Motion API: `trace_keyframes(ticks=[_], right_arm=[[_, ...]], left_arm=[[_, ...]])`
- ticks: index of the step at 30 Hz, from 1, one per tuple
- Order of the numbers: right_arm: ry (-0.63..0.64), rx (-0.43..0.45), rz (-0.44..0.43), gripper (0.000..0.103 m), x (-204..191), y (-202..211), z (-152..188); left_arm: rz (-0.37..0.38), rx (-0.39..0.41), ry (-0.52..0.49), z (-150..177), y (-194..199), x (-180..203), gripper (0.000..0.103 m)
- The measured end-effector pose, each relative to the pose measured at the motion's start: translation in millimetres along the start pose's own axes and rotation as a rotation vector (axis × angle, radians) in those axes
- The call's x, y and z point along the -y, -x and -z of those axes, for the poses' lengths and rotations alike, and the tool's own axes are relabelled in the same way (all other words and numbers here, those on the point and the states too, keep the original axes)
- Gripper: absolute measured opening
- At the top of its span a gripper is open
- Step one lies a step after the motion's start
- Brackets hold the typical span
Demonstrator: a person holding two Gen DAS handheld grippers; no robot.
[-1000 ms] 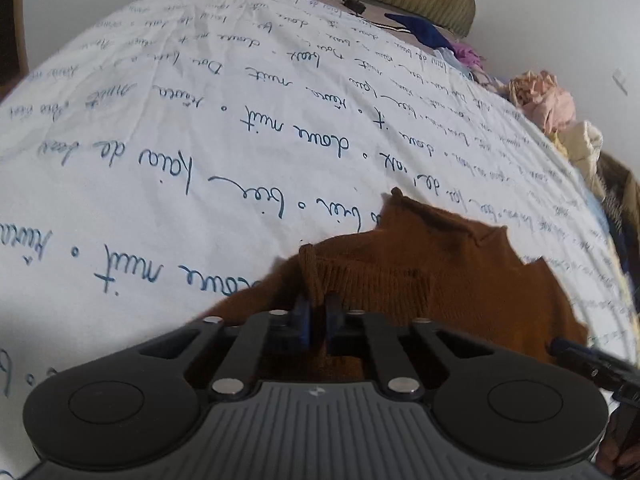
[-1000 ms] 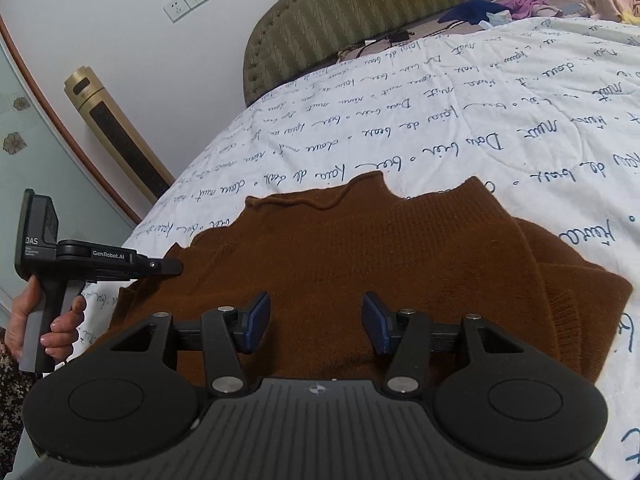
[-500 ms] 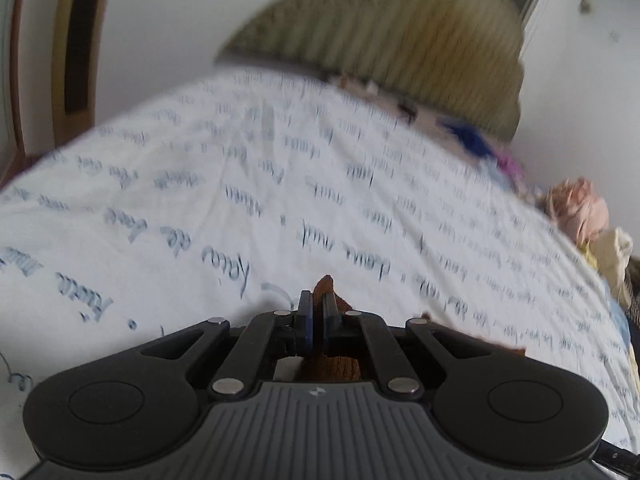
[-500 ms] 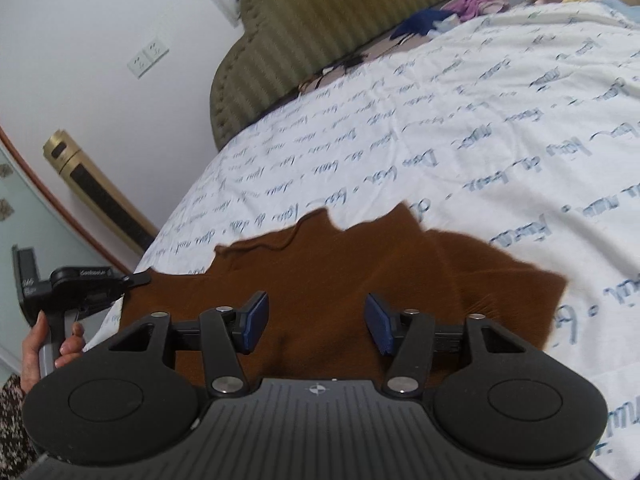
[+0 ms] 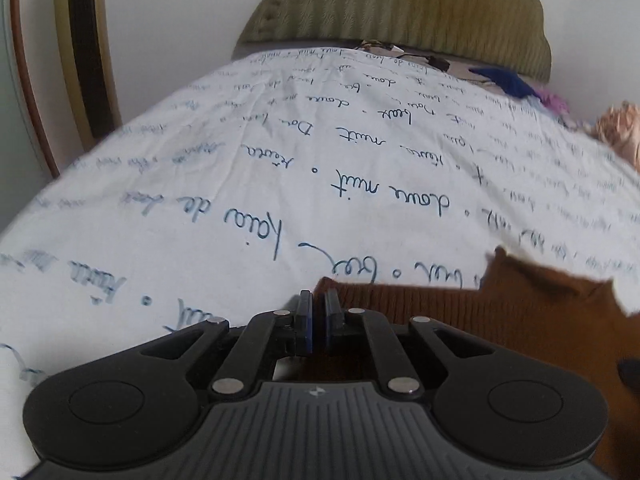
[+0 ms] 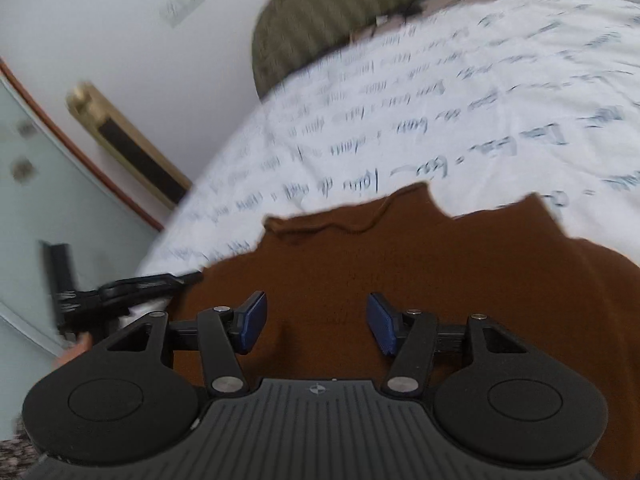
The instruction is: Fold small clothes
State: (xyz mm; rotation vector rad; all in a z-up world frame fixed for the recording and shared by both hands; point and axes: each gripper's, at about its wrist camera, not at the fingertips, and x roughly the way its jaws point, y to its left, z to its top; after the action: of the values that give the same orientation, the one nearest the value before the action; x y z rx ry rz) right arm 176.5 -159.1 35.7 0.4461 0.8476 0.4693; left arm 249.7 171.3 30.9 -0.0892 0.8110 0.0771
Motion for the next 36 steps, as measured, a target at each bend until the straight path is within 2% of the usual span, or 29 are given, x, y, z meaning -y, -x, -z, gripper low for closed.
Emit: trace_keyframes(ticks=[1,2,4,6,9,11,12,14,16,19,21,22,25,29,30,32,34,36], right_arm=[[0.019,-0.028,0.047,0.041,0,-12,-4],[0.03,-0.031,0.099,0.023,2,-21,-8],[0.043,-0.016,0.161,0.009,7,-31,-20],[-0.033,-0.019,0.159,0.0,19,-34,-30],[-0.01,0.005,0.187,0.0,19,-29,-34],[0.021,0.046,0.132,0.019,9,-15,-28],[0.038,0.058,0.11,0.022,3,-7,-22],[0.078,0.046,0.047,0.022,-13,5,-8],[0.137,0.029,0.029,0.022,-30,12,12],[0.186,0.017,0.071,0.022,-39,23,37],[0.24,0.023,0.19,0.022,-33,28,48],[0.231,0.029,0.234,0.021,-22,33,49],[0.093,0.08,0.238,0.009,30,58,43],[-0.069,0.156,0.274,0.007,83,94,35],[-0.097,0.172,0.271,0.008,89,103,36],[-0.123,0.211,0.28,0.03,91,121,41],[-0.089,0.251,0.266,0.032,81,137,50],[-0.059,0.257,0.192,0.032,66,148,62]], left_arm=[[-0.003,-0.001,-0.01,1,4,-1,0.007],[0.002,0.0,-0.012,0,8,-3,0.007],[0.005,0.009,-0.006,0,17,-11,0.009],[0.011,-0.001,0.023,-1,25,-22,0.009],[0.056,0.024,0.049,6,50,-30,0.009],[0.094,0.043,0.023,13,65,-23,0.009],[0.114,0.049,0.005,16,69,-16,0.01],[0.159,0.047,-0.045,25,76,5,0.015],[0.183,0.047,-0.098,35,78,26,0.017],[0.177,0.02,-0.169,53,69,51,0.017],[0.152,0.006,-0.183,64,59,55,0.016],[0.153,0.018,-0.179,68,56,53,0.016],[0.184,0.04,-0.149,72,56,40,0.016],[0.174,0.045,-0.136,71,60,31,0.016],[0.165,0.044,-0.131,70,62,31,0.017],[0.141,0.059,-0.143,70,73,32,0.017],[0.119,0.073,-0.164,74,86,33,0.017],[0.12,0.069,-0.181,83,94,32,0.021]])
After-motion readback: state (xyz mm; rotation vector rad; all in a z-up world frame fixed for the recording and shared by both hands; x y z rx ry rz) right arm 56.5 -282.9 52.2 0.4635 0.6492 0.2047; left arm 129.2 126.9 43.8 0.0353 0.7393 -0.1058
